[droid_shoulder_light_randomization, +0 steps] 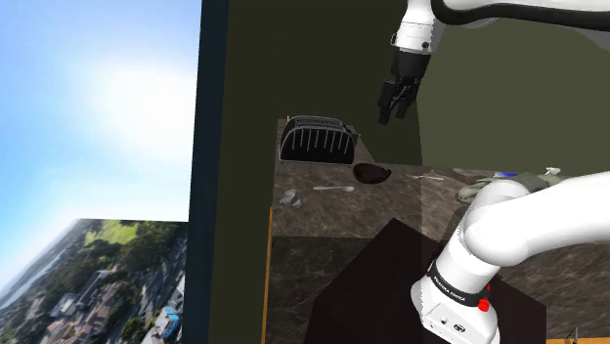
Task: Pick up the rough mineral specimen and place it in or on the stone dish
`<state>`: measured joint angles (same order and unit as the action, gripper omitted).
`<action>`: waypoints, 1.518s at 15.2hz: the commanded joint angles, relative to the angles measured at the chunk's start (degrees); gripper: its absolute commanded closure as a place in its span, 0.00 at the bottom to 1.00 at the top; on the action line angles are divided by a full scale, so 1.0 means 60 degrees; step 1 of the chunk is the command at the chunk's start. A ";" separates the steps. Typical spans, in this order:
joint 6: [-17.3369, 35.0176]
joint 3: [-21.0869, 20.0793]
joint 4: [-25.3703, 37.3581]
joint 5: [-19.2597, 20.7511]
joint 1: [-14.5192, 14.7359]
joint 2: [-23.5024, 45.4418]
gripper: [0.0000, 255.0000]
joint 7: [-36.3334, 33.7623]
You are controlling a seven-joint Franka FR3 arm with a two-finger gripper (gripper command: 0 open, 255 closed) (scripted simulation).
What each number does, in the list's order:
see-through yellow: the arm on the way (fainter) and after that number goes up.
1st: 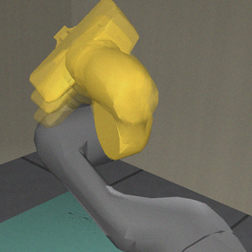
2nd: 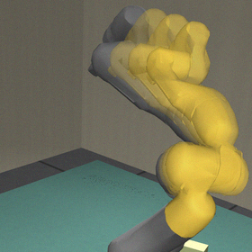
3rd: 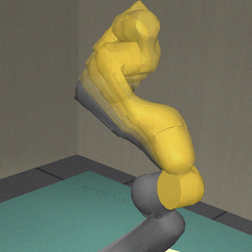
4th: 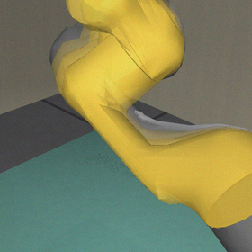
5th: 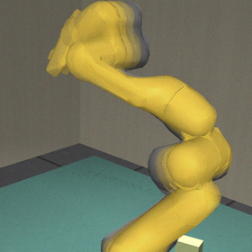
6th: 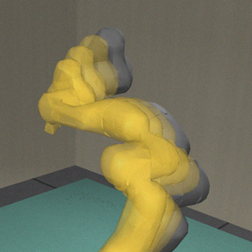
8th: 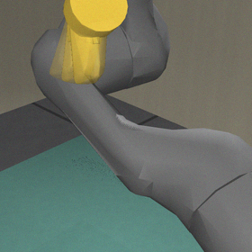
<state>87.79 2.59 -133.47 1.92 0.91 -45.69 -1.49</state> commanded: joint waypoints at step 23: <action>0.5432 0.0401 0.0599 -0.0650 0.0339 0.7058 0.00 0.0670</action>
<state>119.23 4.99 -130.66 -1.63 2.84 -5.54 2.28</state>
